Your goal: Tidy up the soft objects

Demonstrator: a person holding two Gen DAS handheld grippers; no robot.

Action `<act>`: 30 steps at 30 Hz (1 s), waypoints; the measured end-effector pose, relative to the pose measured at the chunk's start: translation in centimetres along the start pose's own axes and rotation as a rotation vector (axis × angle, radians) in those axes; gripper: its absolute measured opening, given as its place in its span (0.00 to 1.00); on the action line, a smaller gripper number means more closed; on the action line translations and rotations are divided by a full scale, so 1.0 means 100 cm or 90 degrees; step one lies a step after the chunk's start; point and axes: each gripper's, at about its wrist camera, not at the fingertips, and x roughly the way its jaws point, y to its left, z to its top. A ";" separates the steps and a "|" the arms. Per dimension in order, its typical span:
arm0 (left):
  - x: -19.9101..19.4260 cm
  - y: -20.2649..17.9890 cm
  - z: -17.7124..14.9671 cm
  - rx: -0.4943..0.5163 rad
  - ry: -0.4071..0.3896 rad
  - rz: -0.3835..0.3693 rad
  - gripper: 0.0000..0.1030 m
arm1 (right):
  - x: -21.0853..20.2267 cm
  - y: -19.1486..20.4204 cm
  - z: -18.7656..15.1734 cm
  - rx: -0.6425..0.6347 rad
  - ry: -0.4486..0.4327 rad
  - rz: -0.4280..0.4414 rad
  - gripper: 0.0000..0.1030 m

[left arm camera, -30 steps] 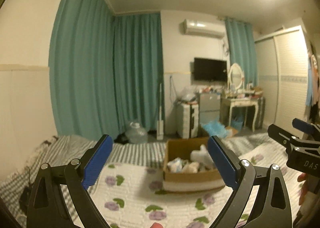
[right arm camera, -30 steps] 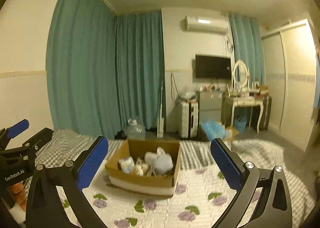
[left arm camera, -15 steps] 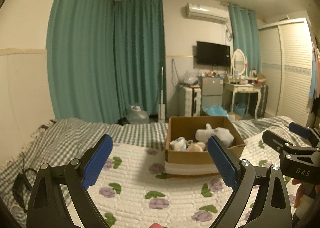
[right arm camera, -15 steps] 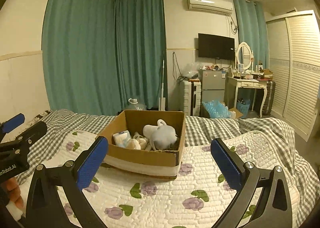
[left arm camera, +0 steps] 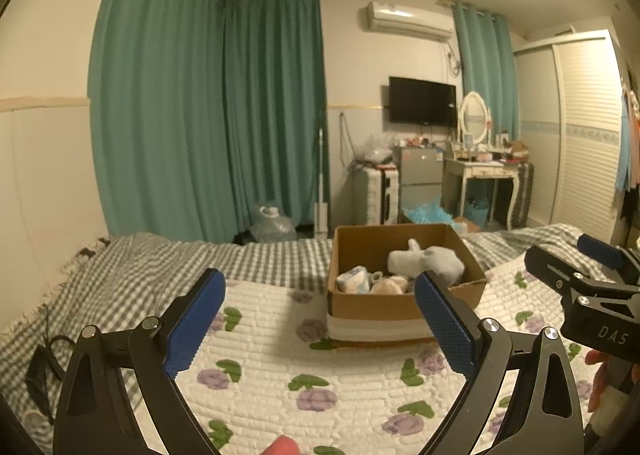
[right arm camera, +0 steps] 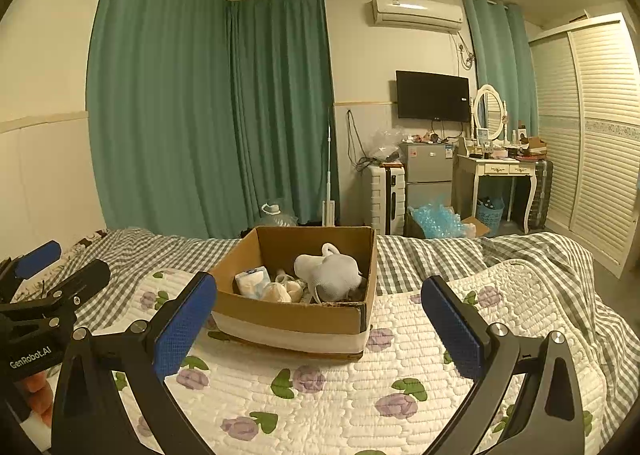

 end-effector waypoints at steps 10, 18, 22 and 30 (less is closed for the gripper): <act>0.005 -0.002 -0.003 0.003 0.019 -0.005 0.94 | -0.002 -0.001 -0.001 0.004 -0.004 -0.002 1.00; 0.006 -0.004 -0.005 0.011 0.022 -0.007 0.94 | -0.004 -0.002 0.000 0.002 -0.004 0.000 1.00; 0.007 -0.004 -0.005 0.015 0.023 -0.005 0.94 | -0.004 -0.002 0.000 0.003 -0.003 0.000 1.00; 0.006 -0.001 -0.005 0.013 0.019 -0.003 0.94 | -0.003 -0.002 -0.003 0.001 0.003 0.001 1.00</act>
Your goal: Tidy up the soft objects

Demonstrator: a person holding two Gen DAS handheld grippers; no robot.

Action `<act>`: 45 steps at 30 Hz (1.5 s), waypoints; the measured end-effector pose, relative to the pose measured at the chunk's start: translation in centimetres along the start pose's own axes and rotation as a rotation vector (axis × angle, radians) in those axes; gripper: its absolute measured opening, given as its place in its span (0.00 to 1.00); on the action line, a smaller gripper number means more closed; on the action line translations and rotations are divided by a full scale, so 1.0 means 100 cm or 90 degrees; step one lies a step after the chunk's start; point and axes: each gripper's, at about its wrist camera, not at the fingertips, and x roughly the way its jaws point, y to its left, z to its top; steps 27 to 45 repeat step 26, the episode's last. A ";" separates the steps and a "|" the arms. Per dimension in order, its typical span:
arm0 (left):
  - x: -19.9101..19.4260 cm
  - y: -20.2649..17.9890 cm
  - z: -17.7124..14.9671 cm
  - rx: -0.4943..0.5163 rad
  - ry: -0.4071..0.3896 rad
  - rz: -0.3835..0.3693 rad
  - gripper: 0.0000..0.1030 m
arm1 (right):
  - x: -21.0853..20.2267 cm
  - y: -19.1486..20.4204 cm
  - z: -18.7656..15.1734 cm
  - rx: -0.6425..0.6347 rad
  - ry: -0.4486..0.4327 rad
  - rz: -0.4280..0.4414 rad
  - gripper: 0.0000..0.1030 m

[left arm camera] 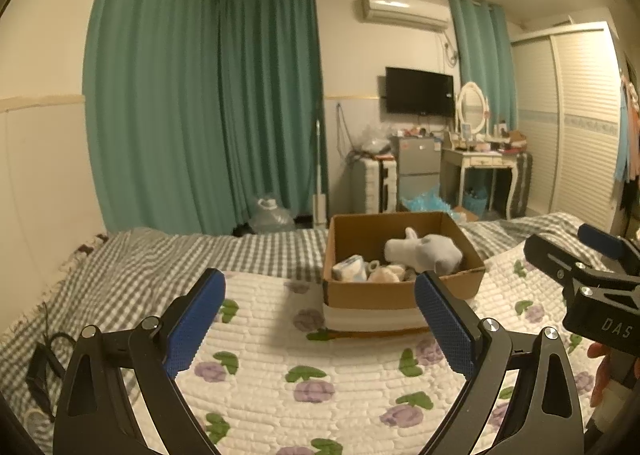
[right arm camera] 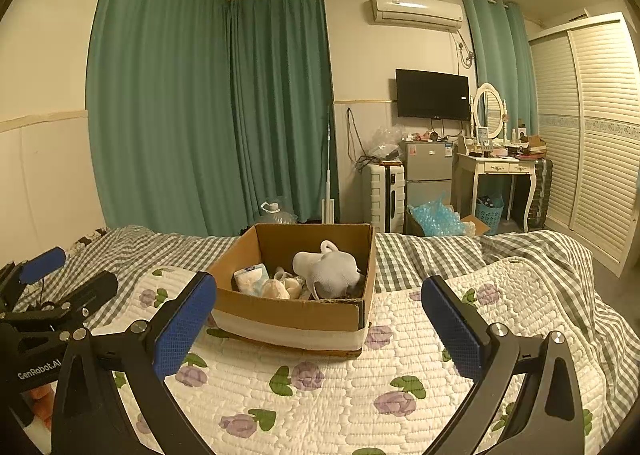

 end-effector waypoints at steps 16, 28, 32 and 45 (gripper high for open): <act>-0.002 -0.001 0.001 -0.004 0.001 0.007 0.94 | 0.001 0.000 -0.001 0.002 0.005 0.002 1.00; -0.006 -0.004 0.000 -0.011 0.005 0.005 0.94 | 0.001 0.000 -0.001 0.003 0.005 0.003 1.00; -0.006 -0.004 0.000 -0.011 0.005 0.005 0.94 | 0.001 0.000 -0.001 0.003 0.005 0.003 1.00; -0.006 -0.004 0.000 -0.011 0.005 0.005 0.94 | 0.001 0.000 -0.001 0.003 0.005 0.003 1.00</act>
